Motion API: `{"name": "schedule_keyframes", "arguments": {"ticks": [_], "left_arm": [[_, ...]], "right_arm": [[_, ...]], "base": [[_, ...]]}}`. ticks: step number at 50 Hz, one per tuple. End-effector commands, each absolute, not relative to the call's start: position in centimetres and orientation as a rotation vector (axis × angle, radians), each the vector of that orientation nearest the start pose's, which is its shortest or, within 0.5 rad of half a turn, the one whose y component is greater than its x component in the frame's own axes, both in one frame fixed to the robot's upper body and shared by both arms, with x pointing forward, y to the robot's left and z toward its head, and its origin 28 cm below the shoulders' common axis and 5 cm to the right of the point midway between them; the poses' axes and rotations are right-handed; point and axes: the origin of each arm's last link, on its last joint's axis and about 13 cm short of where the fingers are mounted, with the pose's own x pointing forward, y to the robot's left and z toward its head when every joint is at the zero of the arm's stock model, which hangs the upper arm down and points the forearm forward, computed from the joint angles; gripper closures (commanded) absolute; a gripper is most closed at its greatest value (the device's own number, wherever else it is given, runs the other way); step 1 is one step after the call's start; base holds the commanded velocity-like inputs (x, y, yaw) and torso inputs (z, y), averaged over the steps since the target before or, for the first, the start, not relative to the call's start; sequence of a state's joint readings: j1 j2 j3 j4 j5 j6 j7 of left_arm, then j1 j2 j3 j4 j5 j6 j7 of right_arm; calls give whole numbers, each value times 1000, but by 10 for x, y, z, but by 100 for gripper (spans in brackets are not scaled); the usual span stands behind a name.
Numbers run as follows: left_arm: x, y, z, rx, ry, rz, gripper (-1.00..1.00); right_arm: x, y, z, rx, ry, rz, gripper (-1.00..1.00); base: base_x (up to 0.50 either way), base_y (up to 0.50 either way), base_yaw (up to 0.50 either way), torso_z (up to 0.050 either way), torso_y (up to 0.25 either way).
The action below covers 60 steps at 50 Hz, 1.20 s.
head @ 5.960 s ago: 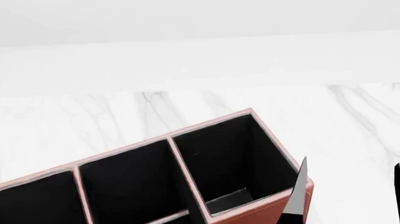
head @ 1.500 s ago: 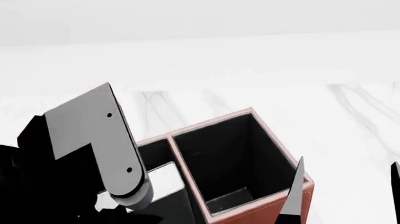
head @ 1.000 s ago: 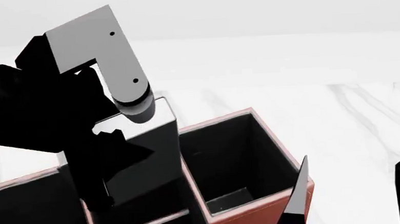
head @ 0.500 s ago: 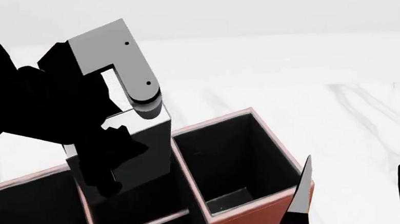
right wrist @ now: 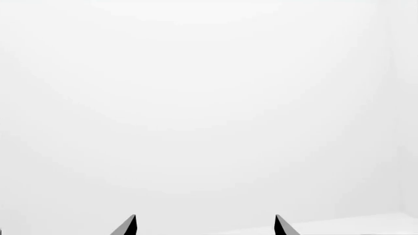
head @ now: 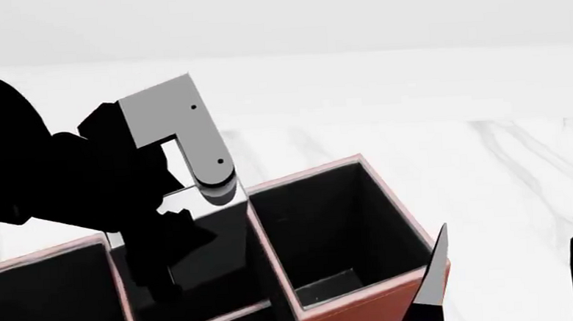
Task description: Pick up the book and place it in the front compartment of the caddy.
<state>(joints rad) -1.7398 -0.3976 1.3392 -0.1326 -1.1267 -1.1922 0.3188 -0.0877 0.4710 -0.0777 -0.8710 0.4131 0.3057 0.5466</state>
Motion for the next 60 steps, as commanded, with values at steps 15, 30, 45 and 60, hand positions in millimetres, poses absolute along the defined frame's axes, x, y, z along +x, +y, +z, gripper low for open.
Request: {"name": "schedule_keyframes", "arguments": {"ticks": [15, 30, 45, 60], "left_arm": [[344, 180, 279, 745, 613, -881, 100], [355, 181, 261, 743, 610, -893, 100], [365, 184, 246, 723, 613, -876, 100], [372, 185, 233, 709, 615, -870, 100]], "right_arm": [[158, -121, 152, 40, -368, -120, -100], [159, -121, 150, 40, -359, -118, -100], [161, -122, 146, 38, -350, -119, -100], [162, -122, 145, 38, -344, -125, -100]], "base": [[0, 0, 0, 1, 1], [0, 0, 0, 0, 1], [0, 0, 0, 0, 1], [0, 0, 0, 1, 1]]}}
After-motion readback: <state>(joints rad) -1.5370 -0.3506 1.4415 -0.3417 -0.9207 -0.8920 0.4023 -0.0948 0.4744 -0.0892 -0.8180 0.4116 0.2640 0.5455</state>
